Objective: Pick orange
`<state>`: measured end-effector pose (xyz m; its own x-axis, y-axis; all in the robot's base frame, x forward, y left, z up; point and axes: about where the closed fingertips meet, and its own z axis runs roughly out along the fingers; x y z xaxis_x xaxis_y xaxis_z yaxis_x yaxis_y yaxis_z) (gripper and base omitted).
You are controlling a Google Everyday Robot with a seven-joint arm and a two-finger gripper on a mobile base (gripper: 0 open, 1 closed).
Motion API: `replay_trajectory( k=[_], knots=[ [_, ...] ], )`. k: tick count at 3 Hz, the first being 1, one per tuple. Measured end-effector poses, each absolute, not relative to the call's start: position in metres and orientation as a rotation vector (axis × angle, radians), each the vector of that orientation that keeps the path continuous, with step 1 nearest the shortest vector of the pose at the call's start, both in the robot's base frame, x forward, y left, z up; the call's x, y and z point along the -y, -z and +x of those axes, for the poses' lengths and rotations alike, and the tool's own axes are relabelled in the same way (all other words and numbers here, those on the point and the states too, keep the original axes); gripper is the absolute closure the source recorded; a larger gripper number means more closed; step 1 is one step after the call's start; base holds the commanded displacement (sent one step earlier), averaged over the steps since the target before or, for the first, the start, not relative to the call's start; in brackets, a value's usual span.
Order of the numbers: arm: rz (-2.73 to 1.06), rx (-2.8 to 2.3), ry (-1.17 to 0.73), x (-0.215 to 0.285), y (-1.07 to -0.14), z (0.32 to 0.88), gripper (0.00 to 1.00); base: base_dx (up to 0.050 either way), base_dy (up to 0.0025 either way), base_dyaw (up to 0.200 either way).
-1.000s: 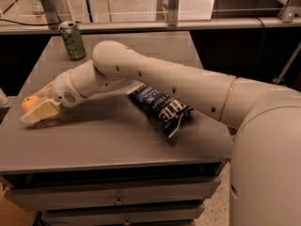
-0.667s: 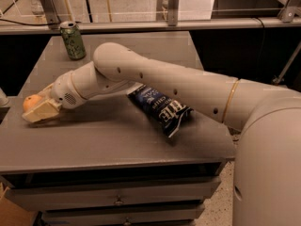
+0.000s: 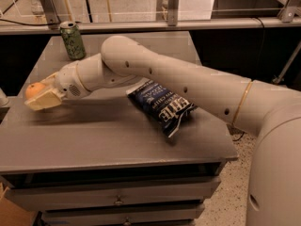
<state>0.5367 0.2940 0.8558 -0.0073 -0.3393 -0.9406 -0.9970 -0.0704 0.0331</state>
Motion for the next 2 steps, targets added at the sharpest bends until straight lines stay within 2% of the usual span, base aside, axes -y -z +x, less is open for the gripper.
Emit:
replay_trajectory(
  k=[2],
  knots=[
    [-1.449,-1.397,-1.064,-0.2836,-0.8866,0.5465,1.00,0.000,0.00000,0.000]
  ],
)
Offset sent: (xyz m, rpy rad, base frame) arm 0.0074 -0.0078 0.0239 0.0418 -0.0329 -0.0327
